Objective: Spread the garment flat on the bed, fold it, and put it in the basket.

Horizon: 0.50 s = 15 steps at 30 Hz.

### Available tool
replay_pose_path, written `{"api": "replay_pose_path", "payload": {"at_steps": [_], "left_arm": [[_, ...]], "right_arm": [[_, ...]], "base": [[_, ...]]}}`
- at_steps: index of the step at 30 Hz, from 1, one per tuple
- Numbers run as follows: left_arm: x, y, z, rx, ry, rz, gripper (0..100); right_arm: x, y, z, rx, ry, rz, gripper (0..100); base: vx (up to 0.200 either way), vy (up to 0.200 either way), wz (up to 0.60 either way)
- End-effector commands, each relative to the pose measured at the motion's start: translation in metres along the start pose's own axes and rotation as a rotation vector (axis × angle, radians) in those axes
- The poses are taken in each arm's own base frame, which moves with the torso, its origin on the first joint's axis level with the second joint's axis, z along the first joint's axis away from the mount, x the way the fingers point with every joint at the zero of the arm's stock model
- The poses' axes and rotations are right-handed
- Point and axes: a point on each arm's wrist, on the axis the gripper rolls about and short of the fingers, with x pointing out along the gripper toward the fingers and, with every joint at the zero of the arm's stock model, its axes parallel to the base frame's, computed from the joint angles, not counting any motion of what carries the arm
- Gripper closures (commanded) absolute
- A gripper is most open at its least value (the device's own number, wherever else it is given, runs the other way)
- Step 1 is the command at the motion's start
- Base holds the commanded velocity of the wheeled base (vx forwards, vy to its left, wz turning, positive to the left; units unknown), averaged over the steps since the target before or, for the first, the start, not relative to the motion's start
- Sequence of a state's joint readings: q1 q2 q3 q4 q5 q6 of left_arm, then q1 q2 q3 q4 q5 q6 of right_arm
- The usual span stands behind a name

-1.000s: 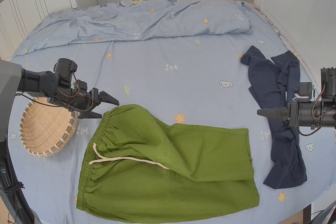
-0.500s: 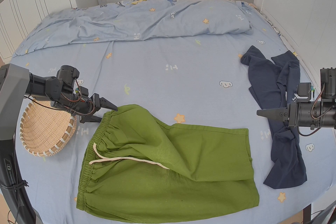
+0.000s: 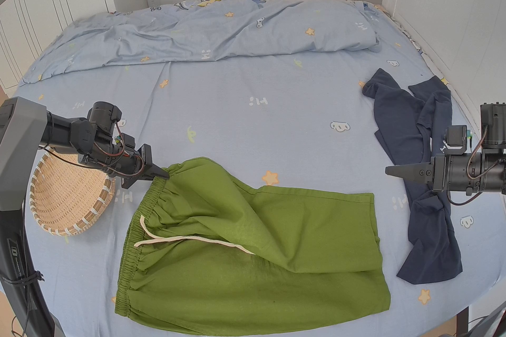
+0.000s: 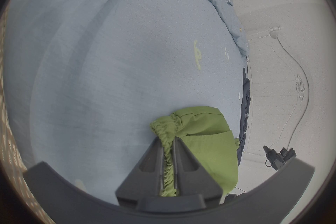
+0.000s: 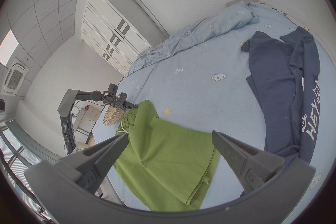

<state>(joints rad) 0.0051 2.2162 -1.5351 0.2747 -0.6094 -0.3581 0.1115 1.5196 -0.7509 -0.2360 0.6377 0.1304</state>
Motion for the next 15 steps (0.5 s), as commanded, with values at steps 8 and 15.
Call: {"api": "replay_pose_path", "payload": {"at_steps": [8, 15], "left_arm": [[-0.04, -0.01, -0.001, 0.009, -0.069, -0.001, 100], [-0.044, -0.008, -0.001, 0.004, -0.076, 0.002, 100]], "right_arm": [[0.039, -0.03, -0.011, 0.07, 0.095, -0.016, 0], [0.059, -0.046, 0.0, 0.074, 0.096, -0.019, 0]], "base": [[0.0, 0.0, 0.0], [0.0, 0.0, 0.0]]}}
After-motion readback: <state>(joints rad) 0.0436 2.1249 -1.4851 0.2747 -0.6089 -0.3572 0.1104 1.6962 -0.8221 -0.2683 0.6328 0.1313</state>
